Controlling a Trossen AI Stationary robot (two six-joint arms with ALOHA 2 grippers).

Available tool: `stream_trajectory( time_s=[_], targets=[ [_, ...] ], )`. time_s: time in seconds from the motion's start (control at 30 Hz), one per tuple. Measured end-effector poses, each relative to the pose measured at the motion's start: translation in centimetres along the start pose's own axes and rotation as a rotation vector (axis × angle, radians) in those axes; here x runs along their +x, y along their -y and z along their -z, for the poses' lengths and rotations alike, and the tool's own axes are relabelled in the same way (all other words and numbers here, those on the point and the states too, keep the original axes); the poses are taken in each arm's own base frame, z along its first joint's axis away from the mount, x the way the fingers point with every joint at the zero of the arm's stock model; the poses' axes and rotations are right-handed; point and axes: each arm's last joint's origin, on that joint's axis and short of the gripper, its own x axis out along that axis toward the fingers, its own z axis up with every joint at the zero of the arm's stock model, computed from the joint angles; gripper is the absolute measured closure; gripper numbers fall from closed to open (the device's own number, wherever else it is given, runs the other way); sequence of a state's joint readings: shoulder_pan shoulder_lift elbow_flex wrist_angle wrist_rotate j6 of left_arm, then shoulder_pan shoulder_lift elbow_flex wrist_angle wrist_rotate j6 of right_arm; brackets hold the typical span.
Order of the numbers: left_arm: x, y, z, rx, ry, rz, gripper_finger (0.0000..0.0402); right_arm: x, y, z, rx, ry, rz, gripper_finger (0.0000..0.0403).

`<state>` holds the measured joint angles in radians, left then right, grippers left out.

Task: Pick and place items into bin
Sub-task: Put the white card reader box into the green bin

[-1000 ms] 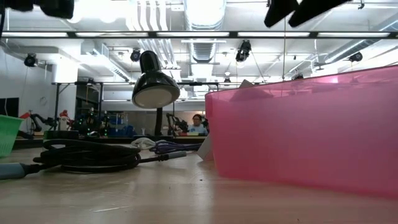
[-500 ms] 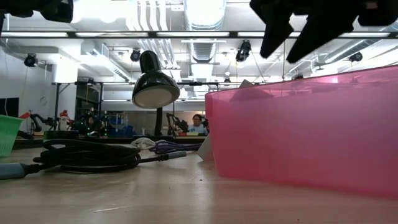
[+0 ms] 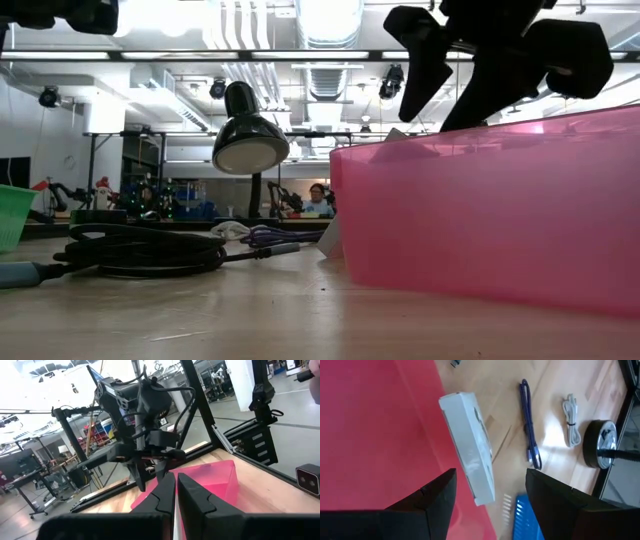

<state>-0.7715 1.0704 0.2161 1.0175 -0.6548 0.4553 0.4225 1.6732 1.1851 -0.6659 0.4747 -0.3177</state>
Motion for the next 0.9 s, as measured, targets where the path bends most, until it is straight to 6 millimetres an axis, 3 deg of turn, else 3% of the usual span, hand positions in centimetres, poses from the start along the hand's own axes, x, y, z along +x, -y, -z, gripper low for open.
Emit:
stream_trajectory(
  time_s=[0.9],
  targets=[
    [0.0,0.0,0.1,0.01,-0.006,0.002,0.0398,2.2,-0.3,0.1,-0.068,-0.01,0.001,0.0179]
  ],
)
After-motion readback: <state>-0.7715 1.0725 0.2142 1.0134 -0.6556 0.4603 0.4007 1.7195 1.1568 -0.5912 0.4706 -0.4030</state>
